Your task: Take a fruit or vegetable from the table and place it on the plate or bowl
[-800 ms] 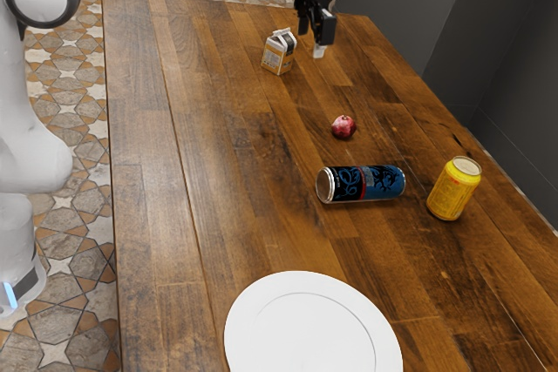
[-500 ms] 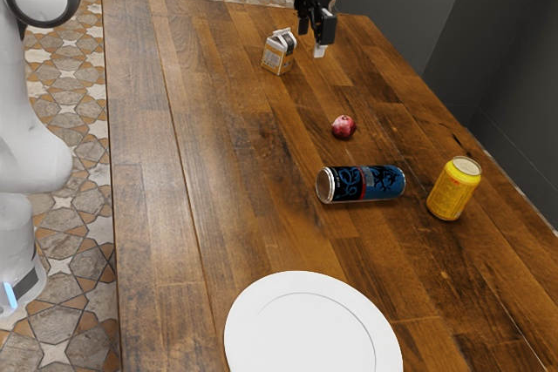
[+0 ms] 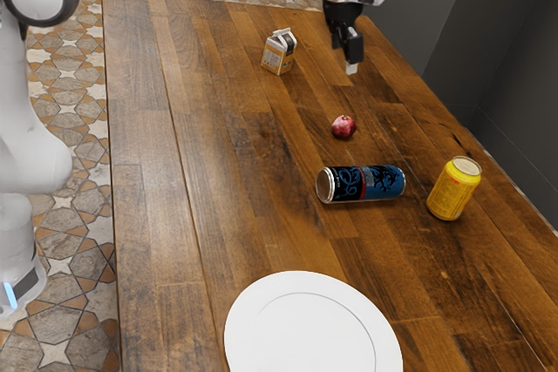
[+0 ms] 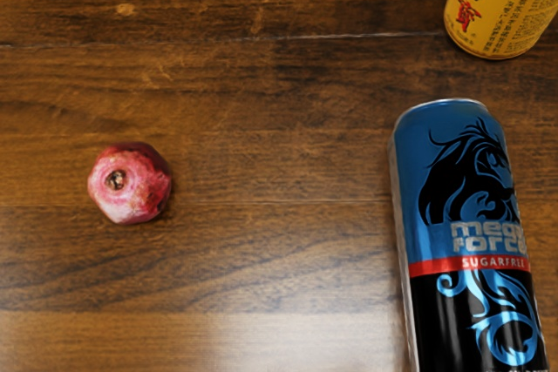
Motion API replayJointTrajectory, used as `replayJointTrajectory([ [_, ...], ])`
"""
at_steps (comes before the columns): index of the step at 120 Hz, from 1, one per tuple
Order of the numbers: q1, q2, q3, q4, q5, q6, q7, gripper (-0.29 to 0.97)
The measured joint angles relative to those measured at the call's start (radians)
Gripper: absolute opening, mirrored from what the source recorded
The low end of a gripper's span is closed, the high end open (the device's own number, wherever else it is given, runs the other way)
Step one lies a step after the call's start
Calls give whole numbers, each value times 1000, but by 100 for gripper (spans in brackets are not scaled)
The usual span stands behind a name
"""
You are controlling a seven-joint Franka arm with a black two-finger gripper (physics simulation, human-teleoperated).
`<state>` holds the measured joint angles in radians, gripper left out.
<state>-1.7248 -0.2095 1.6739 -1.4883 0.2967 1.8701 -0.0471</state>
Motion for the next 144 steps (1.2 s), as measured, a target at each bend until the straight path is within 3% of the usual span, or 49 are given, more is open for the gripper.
replayJointTrajectory([
  [24,-2,-77,27,-47,-40,41,-9,66],
  [48,-12,-58,-48,-4,-80,-41,-17,66],
  [69,10,-58,-21,-2,-202,-99,-18,66],
  [88,-38,-67,10,-33,-83,3,30,65],
  [111,-37,-74,46,-38,-30,94,79,65],
  [114,-11,-73,35,-43,-26,101,84,65],
  [118,107,-68,-57,-70,-22,110,93,65],
  [127,517,17,-393,-127,-46,121,119,65],
  [131,640,85,-484,-133,-87,126,134,65],
  [134,653,135,-483,-135,-124,130,144,65],
  [140,546,190,-376,-138,-180,138,165,65],
  [144,514,213,-352,-138,-207,142,177,65],
])
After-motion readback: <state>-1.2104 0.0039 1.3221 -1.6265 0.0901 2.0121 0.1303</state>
